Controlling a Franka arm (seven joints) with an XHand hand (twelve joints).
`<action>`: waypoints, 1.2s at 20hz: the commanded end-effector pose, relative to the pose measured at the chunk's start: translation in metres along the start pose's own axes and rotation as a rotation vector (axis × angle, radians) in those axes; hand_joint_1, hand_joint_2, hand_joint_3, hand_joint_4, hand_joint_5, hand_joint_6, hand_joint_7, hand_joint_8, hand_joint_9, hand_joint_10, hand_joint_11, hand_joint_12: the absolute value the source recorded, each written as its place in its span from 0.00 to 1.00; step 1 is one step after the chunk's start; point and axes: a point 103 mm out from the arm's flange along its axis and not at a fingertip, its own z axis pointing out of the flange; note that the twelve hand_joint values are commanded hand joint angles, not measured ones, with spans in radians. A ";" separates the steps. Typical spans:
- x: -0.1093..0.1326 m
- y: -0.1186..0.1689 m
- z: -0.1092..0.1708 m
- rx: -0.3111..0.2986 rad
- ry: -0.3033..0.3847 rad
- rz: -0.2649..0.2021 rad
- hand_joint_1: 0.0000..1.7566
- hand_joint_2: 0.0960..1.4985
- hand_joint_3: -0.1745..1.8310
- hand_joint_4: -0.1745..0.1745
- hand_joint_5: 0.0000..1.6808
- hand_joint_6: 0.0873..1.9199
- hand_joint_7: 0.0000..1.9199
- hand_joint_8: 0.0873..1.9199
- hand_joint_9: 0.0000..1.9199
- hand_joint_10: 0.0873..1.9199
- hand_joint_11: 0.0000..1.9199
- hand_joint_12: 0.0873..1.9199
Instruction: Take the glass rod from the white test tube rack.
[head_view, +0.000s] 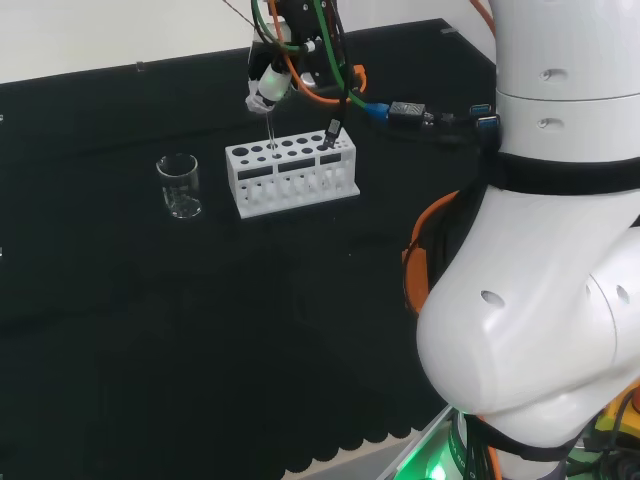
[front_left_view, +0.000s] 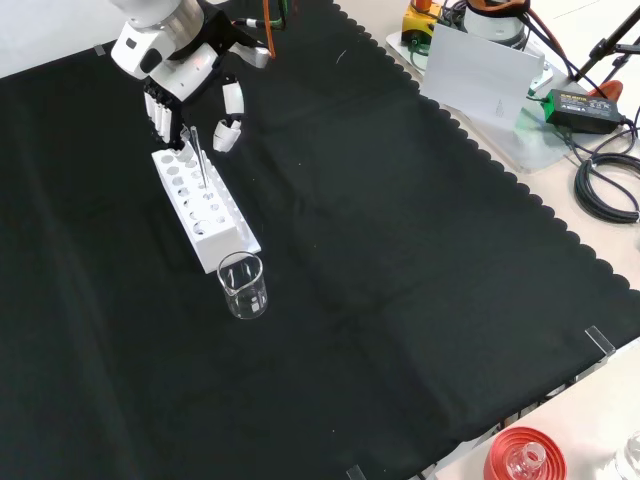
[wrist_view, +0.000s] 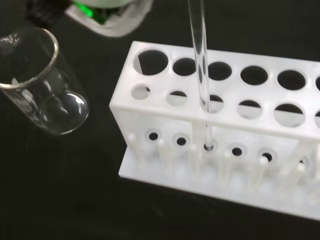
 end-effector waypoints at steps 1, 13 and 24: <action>-0.007 0.000 -0.002 -0.049 -0.006 -0.010 0.57 0.40 0.44 0.21 0.58 0.26 0.50 0.27 0.62 0.20 0.55 0.56; 0.010 0.009 -0.005 -0.190 -0.087 -0.009 0.74 0.43 0.37 0.29 0.71 0.35 0.74 0.19 0.87 0.00 0.79 0.30; 0.022 -0.020 -0.039 -0.282 -0.163 0.043 0.69 0.34 0.53 0.00 0.71 0.45 0.91 0.22 1.00 0.12 0.87 0.37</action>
